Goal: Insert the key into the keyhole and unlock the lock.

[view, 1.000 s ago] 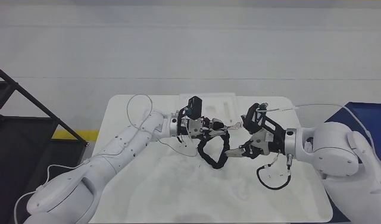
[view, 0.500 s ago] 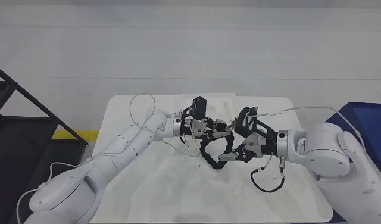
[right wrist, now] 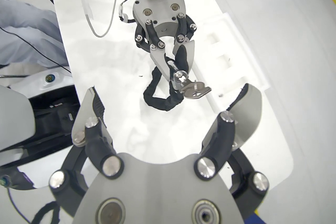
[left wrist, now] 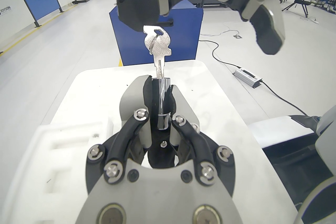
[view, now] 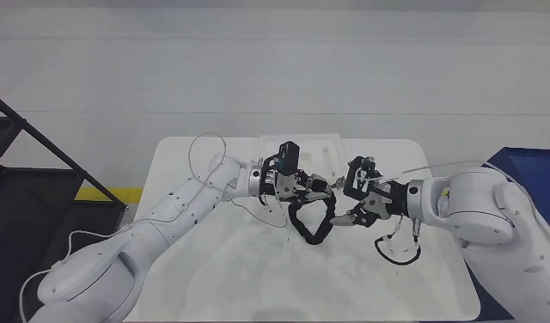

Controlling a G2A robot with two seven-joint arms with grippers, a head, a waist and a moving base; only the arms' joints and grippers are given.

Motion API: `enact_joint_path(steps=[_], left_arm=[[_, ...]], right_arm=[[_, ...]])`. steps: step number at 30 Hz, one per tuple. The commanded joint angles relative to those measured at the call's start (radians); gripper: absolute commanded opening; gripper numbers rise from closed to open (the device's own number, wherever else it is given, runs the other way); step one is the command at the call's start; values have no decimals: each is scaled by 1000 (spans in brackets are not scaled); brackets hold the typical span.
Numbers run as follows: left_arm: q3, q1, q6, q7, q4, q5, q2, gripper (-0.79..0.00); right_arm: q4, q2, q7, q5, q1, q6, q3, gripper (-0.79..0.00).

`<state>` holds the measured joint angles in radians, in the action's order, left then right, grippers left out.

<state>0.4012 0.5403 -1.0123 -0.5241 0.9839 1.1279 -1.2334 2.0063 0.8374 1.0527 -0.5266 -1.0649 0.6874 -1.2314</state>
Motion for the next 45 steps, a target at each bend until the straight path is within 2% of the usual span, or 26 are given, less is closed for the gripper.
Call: enact_joint_path(steps=[1, 8, 10, 12, 13, 16, 18, 29, 31, 35, 39, 45], left_arm=[[-16, -8, 0, 0, 10, -6, 8, -785], [-98, -39, 0, 11, 43, -51, 33, -785], [-127, -51, 0, 16, 50, -70, 38, -785], [-155, -64, 0, 19, 55, -91, 44, -785], [-168, -70, 0, 21, 55, -101, 46, -785], [-205, -88, 0, 22, 56, -130, 52, -785], [-227, -99, 0, 20, 57, -147, 55, -785], [-231, -98, 0, 50, 65, -181, 68, -785], [-231, -97, 0, 54, 67, -186, 71, -785], [-231, -97, 0, 58, 70, -193, 74, -785], [-231, -95, 0, 63, 75, -197, 77, -785], [-231, -93, 0, 64, 82, -200, 77, -785]], right_arm=[[-12, -2, -28, -34, 5, 84, -1, 0], [-16, -6, -128, -175, 8, 208, 12, 0], [-11, -6, -151, -216, 7, 225, 18, -111], [-6, -6, -169, -255, 6, 237, 23, -175], [-4, -7, -177, -273, 5, 244, 25, -274], [3, -8, -192, -328, 2, 259, 33, -369], [7, -8, -210, -355, 1, 263, 36, -403], [35, -13, -268, -457, -15, 269, 45, -511], [40, -14, -274, -464, -17, 268, 47, -616], [43, -16, -282, -467, -22, 265, 51, -659], [35, -18, -284, -436, -28, 229, 50, -779], [31, -20, -210, -342, -31, 148, 57, -785]])
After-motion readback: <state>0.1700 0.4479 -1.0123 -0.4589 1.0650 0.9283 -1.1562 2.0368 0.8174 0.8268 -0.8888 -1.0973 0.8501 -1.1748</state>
